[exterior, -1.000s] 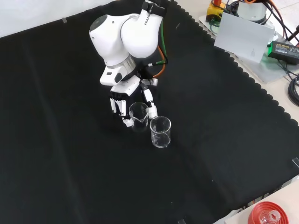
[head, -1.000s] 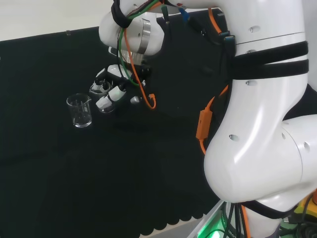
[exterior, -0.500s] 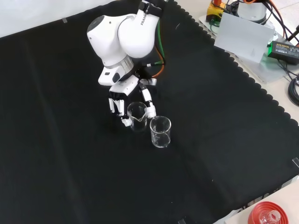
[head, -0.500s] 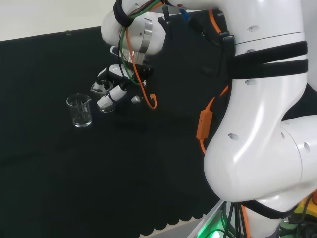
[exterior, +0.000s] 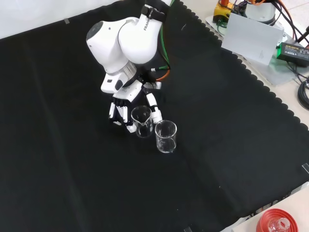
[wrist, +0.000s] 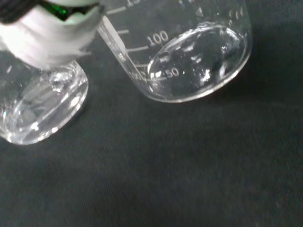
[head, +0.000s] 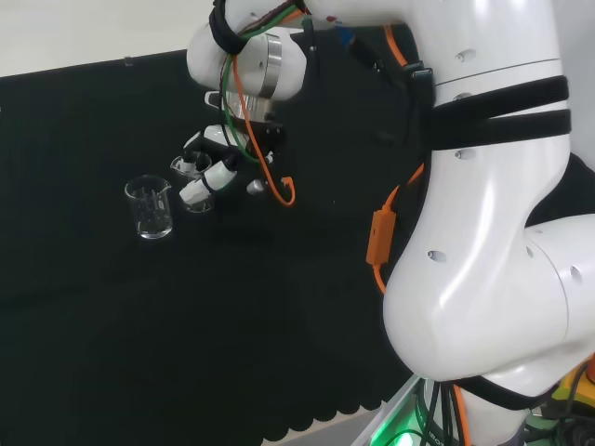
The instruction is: Place the beaker back on the table.
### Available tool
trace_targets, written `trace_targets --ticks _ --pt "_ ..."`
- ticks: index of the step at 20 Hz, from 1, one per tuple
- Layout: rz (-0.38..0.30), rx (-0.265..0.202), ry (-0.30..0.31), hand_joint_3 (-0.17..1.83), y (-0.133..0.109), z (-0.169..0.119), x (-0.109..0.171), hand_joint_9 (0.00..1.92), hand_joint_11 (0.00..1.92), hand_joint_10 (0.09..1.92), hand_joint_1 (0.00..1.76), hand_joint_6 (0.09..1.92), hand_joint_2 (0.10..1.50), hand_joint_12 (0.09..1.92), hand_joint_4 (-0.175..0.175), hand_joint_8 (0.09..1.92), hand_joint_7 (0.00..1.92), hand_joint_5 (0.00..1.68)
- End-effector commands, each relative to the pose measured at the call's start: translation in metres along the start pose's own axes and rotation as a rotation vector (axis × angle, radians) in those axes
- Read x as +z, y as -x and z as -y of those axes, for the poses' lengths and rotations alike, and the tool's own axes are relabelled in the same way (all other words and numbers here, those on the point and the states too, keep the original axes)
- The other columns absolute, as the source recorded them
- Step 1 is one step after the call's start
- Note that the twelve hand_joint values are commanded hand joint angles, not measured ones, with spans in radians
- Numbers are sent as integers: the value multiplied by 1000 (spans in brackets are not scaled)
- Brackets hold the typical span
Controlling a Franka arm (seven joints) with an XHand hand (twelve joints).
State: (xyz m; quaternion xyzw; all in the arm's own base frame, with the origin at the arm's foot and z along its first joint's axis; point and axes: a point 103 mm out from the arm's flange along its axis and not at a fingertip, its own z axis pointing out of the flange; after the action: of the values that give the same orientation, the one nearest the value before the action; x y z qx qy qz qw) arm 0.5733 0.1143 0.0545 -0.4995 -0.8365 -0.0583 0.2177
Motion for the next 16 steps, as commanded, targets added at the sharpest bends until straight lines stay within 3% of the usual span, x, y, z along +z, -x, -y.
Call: trace_targets --ticks 1,5,16 --pt "31 -1 -21 619 2 2 1 995 88 87 905 810 592 1366 -62 87 1007 606" --pt "45 -4 8 608 1 4 -3 869 4 87 897 752 566 1310 -74 87 874 453" --pt "37 -9 50 543 -7 11 -17 814 0 87 828 661 548 1214 -78 87 811 431"
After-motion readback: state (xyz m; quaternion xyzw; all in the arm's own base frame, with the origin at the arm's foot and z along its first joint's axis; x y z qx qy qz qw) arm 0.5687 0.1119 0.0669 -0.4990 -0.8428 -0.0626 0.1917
